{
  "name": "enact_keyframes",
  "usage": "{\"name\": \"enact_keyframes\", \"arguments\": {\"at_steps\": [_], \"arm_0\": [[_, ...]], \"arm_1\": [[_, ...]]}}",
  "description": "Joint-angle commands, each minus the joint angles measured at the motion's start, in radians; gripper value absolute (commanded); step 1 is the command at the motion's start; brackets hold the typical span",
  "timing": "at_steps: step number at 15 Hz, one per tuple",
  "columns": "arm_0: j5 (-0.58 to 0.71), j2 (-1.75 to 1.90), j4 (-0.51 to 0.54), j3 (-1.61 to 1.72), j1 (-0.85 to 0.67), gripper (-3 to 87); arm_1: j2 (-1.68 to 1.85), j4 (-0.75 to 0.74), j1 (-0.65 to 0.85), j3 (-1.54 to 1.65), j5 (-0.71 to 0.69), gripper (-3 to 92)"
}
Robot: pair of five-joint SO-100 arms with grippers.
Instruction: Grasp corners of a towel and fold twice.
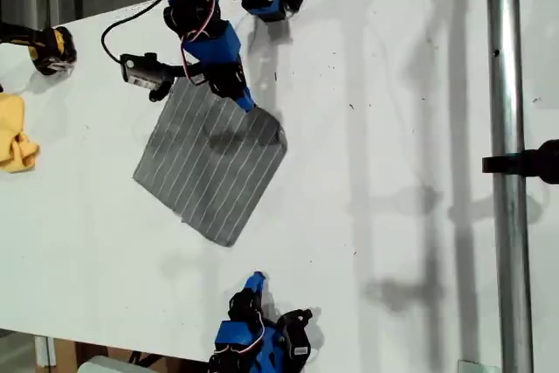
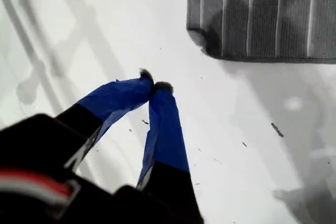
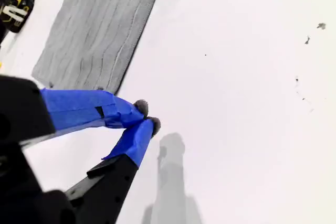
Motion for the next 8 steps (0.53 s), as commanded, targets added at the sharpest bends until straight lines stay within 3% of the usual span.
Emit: {"name": "enact_keyframes", "arguments": {"at_steps": [1, 8], "arm_0": [[-0.006, 0.005, 0.002, 0.003, -0.026, -0.6], [-0.008, 0.005, 0.002, 0.003, -0.029, -0.6]], "arm_1": [[-0.141, 0.044, -0.018, -0.236, -0.049, -0.2], [-0.35, 0.126, -0.025, -0.428, -0.103, -0.2]]}}
